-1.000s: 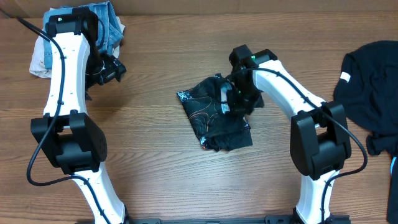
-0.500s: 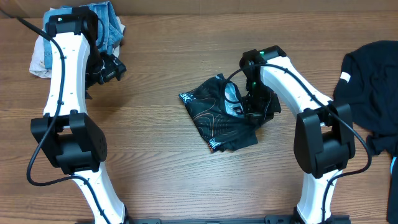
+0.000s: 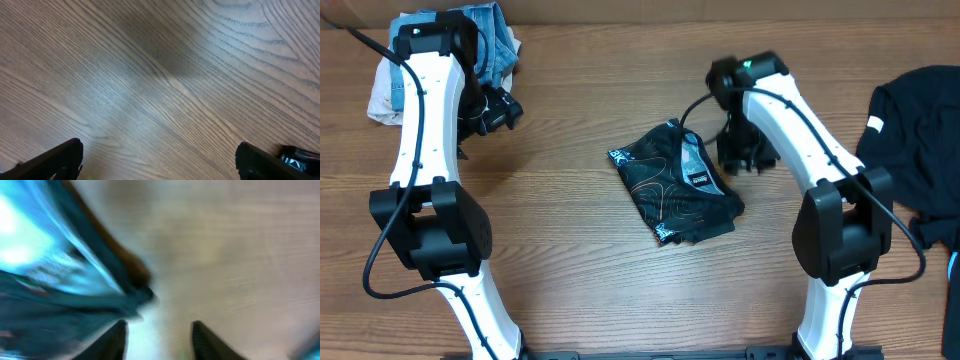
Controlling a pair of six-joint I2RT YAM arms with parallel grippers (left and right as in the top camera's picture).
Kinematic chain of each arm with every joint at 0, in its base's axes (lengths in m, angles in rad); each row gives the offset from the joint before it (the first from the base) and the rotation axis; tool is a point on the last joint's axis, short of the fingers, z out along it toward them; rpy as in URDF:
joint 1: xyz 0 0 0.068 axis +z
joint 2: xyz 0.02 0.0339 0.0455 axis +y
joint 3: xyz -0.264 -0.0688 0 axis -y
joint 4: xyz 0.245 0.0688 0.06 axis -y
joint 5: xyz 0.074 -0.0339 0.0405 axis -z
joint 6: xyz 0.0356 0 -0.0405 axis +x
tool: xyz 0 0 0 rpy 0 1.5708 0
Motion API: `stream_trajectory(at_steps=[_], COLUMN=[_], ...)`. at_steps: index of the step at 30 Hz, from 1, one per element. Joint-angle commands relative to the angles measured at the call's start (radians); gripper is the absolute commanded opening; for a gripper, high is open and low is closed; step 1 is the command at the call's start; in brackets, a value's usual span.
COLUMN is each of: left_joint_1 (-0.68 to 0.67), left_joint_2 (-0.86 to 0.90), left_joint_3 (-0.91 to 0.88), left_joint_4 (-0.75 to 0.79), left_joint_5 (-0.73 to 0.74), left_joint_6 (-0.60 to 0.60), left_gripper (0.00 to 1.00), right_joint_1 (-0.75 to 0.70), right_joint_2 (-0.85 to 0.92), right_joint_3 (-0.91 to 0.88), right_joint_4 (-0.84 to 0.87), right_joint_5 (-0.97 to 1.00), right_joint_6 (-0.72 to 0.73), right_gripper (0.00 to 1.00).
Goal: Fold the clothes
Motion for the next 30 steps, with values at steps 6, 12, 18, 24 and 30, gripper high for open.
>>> stream_trajectory(at_steps=[6,12,18,24,30], left_joint_1=[-0.008,-0.008,-0.008,-0.008,-0.008], left_joint_2=[-0.006,-0.006,-0.006,-0.006,-0.006], left_joint_3=[-0.006,-0.006,-0.006,-0.006,-0.006], left_joint_4=[-0.006,-0.002,-0.002,-0.002,0.002], left_joint_5=[-0.013,-0.013,-0.013,-0.013,-0.013], left_joint_6=[0.019,0.019,0.019,0.019,0.019], left_gripper=[1.00,1.00,1.00,1.00,1.00], right_joint_1=[-0.003,-0.002,-0.002,-0.002,0.000], right_joint_2=[-0.006,-0.006,-0.006,-0.006,0.003], right_joint_3=[0.058,-0.029,-0.118,-0.172,-0.175], right_joint_4=[0.312,0.462,0.542,0.627,0.645], right_joint_5=[-0.362,-0.407,-0.421,-0.430,-0.447], right_joint_6=[-0.168,-0.114,-0.073,0.068,0.115], right_gripper=[0.63,0.65,0.65,0.49,0.48])
